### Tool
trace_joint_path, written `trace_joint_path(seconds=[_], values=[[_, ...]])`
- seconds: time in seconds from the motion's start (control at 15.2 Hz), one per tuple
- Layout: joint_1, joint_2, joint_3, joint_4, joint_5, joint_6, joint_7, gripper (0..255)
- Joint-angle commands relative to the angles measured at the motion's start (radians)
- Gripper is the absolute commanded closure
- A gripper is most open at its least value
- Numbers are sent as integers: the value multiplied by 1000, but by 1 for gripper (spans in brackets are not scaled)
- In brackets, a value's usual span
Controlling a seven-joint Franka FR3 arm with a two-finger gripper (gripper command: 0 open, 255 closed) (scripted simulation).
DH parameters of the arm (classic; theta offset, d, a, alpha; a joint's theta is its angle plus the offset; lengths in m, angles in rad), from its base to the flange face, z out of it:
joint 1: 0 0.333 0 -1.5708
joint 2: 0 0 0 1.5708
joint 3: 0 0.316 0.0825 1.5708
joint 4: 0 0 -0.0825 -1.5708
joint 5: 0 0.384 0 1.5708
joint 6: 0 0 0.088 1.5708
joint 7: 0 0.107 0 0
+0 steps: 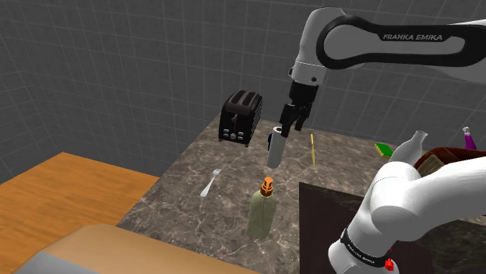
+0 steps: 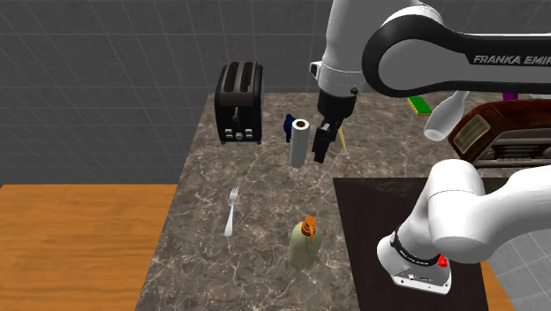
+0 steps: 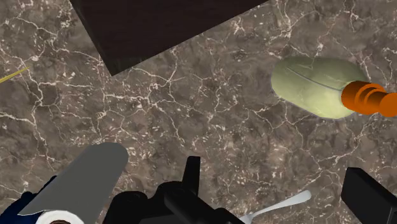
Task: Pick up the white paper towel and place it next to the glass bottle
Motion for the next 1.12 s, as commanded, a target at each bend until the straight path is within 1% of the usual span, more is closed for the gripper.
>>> trace_joint_path(seconds=[0.0, 0.53, 0.79, 1.06], values=[[0, 0, 0, 0, 0, 0, 0, 0], [-47, 179, -100, 4, -112, 199, -150, 0], [-64, 290, -150, 37, -152, 296, -220, 0], [-78, 412, -197, 90, -175, 387, -288, 0]])
